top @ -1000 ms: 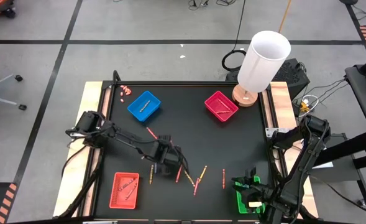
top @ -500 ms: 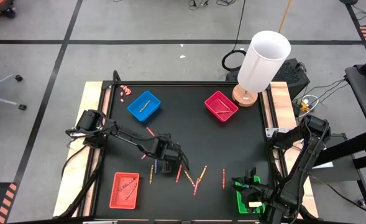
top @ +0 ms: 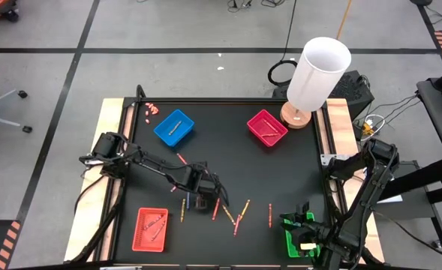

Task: Sort crayons
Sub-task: Put the red crayon into the orange bin

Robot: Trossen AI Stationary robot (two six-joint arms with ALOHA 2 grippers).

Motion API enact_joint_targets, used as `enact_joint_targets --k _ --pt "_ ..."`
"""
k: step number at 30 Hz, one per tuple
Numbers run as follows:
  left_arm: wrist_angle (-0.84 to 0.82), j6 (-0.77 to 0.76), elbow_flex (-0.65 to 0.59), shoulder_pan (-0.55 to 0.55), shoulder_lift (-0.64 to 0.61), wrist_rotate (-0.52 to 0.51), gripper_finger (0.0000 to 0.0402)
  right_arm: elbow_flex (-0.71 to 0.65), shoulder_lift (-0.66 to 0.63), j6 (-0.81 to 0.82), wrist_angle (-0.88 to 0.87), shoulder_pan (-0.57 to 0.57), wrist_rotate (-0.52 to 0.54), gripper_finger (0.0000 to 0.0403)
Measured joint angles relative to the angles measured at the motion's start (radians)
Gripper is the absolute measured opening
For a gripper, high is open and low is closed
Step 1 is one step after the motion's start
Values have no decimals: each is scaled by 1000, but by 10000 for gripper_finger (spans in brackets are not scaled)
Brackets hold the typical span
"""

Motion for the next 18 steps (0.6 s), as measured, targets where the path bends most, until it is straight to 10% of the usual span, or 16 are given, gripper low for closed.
enact_joint_targets --k 18 --pt "96 94 -58 -1 -2 -6 83 0 0 0 0 0 0 121"
